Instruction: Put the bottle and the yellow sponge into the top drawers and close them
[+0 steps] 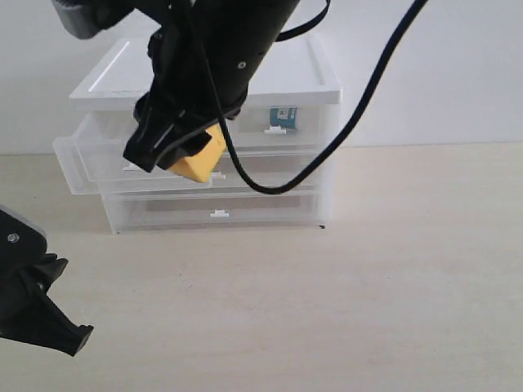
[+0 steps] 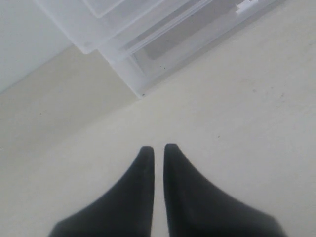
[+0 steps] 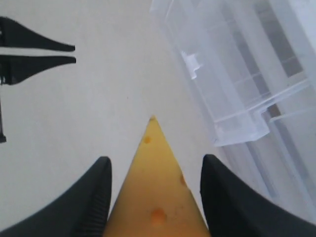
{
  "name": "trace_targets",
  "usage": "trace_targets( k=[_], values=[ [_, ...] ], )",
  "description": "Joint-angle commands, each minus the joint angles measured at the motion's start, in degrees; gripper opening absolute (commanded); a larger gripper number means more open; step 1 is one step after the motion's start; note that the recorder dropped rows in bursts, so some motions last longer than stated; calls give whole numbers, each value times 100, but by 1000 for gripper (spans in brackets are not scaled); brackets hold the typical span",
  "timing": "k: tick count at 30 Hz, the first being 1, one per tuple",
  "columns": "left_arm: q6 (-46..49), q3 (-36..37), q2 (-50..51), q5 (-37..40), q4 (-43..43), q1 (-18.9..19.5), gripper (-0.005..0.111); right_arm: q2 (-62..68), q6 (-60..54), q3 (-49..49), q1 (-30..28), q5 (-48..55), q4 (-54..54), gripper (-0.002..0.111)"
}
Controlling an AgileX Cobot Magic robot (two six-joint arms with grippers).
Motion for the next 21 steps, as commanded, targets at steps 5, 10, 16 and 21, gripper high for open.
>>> trace_targets(
  k=[5,10,16,21],
  values=[
    [-59,34,-57,94,28,10,4,212,8,-593,-57,-310,-97,0],
    [-71,34,-57,135,55,10,4,469,15,-808,-118,-555,-127,0],
    [-81,34,-57,147,55,10,4,859,-20,-1142,-279,-659,-105,0],
    [-79,34,-57,136,55,10,4,1138,-77,-1483,-343,-703,-65,0]
  ],
)
